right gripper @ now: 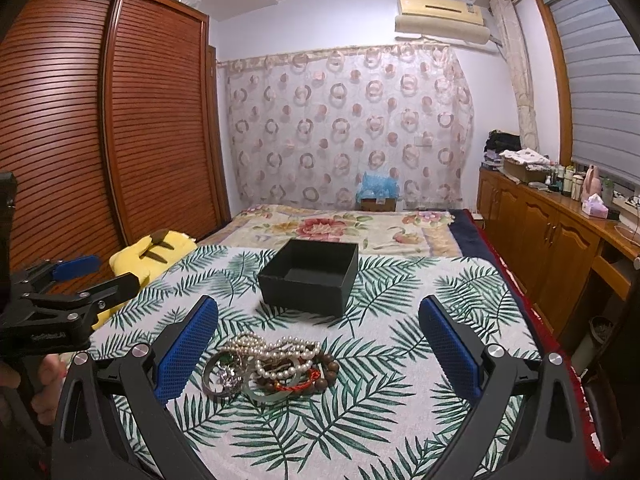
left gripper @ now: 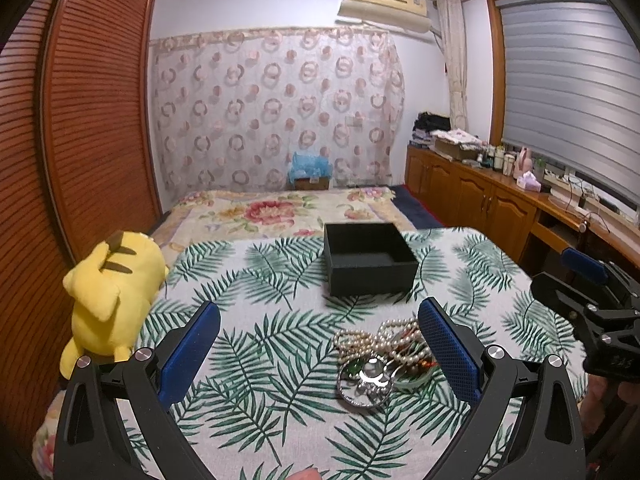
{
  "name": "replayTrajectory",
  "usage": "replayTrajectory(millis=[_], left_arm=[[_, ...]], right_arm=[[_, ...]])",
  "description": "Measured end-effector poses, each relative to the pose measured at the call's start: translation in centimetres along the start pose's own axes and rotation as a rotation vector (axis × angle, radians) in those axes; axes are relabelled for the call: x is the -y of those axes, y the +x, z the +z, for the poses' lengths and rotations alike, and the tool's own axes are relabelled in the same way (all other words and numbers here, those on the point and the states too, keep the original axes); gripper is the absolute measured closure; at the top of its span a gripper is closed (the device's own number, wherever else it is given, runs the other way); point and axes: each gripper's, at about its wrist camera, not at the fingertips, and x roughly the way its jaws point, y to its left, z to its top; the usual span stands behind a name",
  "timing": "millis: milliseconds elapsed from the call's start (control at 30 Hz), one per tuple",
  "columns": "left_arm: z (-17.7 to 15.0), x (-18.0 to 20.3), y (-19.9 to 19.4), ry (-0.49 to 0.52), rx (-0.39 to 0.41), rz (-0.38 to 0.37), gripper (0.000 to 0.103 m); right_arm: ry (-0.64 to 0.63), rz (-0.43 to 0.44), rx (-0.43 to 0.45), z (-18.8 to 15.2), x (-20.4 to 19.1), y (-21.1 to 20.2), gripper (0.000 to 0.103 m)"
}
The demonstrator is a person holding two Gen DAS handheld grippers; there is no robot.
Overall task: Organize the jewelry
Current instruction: 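Reach the right tool into the pile and grasp the pearl necklace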
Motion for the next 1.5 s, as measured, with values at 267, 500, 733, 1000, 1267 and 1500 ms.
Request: replayTrajectory(millis=[267, 500, 733, 1000, 1267, 1500], left_arm=[[-2.5, -1.0, 3.6, 0.013, -0.110, -0.038, 0.007], [-4.5, -1.1, 6.1, 0.020, -0.187, -0.085, 0.007], [-6.1, -1.5, 7.9, 0.006, -0.245, -0.091, 0.007], [-7.3, -2.3, 8.9, -0.005, -0.288, -0.084, 0.007], [-7.9, -3.5, 9.1, -0.027, -0.298, -0.081, 0.007], [-8.0, -4.0, 9.0, -0.039, -0.295, -0.082, 0.007]], right_arm=[[-0.014, 0.014, -0.060, -1.8, 0.8, 1.9, 0.003], [-0.037, 0.063, -0.133, -3.1, 0.7, 4.1, 0.017], [-0.118, 0.120, -0.222, -4.0, -0.1, 7.2, 0.034], [-0.240, 0.216, -0.319, -3.8, -2.1, 11.0, 0.048], [-0.355, 0.295, -0.421, -4.0, -4.7, 15.2, 0.062], [-0.491, 0.297, -0.484, -4.7, -6.3, 16.7, 0.064]])
